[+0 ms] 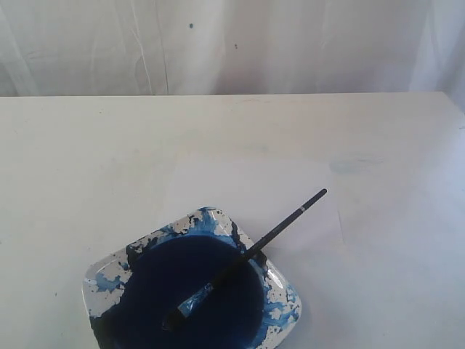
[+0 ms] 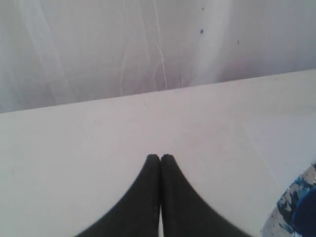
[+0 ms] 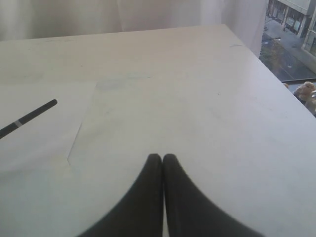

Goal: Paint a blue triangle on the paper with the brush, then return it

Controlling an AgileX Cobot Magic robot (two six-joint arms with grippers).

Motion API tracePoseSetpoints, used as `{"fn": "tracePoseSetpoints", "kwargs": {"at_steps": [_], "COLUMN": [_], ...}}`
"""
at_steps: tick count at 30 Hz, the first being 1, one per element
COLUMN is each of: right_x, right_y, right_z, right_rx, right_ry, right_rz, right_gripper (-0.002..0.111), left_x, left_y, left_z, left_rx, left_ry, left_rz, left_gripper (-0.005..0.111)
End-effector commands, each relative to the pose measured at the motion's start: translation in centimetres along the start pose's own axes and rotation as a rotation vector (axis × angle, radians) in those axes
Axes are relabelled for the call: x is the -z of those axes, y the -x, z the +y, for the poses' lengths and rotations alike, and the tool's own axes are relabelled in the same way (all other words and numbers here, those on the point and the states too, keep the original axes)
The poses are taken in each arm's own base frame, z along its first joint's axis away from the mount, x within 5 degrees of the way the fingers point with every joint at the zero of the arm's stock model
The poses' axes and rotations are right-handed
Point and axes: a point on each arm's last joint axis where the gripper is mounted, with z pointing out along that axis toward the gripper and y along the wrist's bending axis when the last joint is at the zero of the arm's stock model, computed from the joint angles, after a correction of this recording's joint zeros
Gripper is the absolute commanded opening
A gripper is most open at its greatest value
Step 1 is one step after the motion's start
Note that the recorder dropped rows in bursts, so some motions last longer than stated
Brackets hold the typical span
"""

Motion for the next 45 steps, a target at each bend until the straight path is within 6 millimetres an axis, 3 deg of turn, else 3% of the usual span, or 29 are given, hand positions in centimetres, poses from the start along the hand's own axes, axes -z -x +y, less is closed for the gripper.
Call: {"fn": "tracePoseSetpoints", "kwargs": {"at_steps": [1, 7, 14, 18, 21, 22, 23, 24, 25, 26, 27, 28, 29, 32, 34, 37, 40, 45], "right_x": [0.1, 0.1, 0.1, 0.1, 0.1, 0.1, 0.1, 0.1, 0.1, 0.1, 0.1, 0.1, 0.1, 0.1, 0.1, 0.1, 0.1, 0.1], "right_y": [0.2, 0.2, 0.2, 0.2, 0.2, 0.2, 0.2, 0.2, 0.2, 0.2, 0.2, 0.2, 0.2, 0.2, 0.2, 0.2, 0.2, 0.2], "right_z": [0.0, 0.0, 0.0, 0.0, 0.0, 0.0, 0.0, 0.0, 0.0, 0.0, 0.0, 0.0, 0.0, 0.0, 0.0, 0.0, 0.0, 0.0], "right_rx": [0.005, 0.005, 0.005, 0.005, 0.005, 0.005, 0.005, 0.005, 0.005, 0.005, 0.005, 0.005, 0.005, 0.005, 0.005, 0.005, 0.005, 0.005], "right_ry": [0.001, 0.001, 0.001, 0.001, 0.001, 0.001, 0.001, 0.001, 0.001, 0.001, 0.001, 0.001, 0.001, 0.001, 0.001, 0.001, 0.001, 0.001], "right_rz": [-0.022, -0.022, -0.022, -0.022, -0.022, -0.022, -0.022, -0.022, -0.022, -0.022, -0.022, -0.022, -0.022, -0.022, -0.022, -0.022, -0.022, -0.022], "right_gripper": [0.0, 0.0, 0.0, 0.0, 0.0, 0.0, 0.0, 0.0, 0.0, 0.0, 0.0, 0.0, 0.0, 0.0, 0.0, 0.0, 0.0, 0.0], "left_x": [0.1, 1.3, 3.0, 1.9, -0.3, -3.0, -4.7, -8.8, -10.6, -15.0, -16.6, -20.3, -22.8, -27.5, -29.6, -31.0, -32.2, -34.3], "left_y": [1.4, 4.4, 5.4, 8.9, 13.0, 15.7, 16.5, 18.3, 19.1, 19.4, 19.4, 18.7, 17.6, 13.8, 12.0, 10.3, 7.6, 3.5], "left_z": [0.2, 1.0, 5.3, 5.5, 5.0, 4.7, 4.5, 3.8, 3.3, 2.1, 1.6, 1.1, 0.8, -0.8, -3.3, -7.1, -7.6, -7.4], "left_rx": [0.011, -0.022, 0.538, 0.531, 0.39, 0.311, 0.28, 0.223, 0.202, 0.14, 0.101, 0.12, 0.174, 0.104, 0.162, 0.234, 0.276, 0.334], "left_ry": [0.022, 0.125, 0.463, 0.472, 0.42, 0.378, 0.356, 0.276, 0.221, 0.083, 0.037, -0.021, -0.037, -0.215, -0.503, -1.076, -1.139, -1.023], "left_rz": [-0.17, -0.52, -0.745, -0.743, -0.729, -0.679, -0.631, -0.495, -0.41, -0.16, -0.059, 0.191, 0.375, 0.712, 0.732, 0.515, 0.503, 0.604], "left_gripper": [0.0, 0.0, 0.0, 0.0, 0.0, 0.0, 0.0, 0.0, 0.0, 0.0, 0.0, 0.0, 0.0, 0.0, 0.0, 0.0, 0.0, 0.0]}}
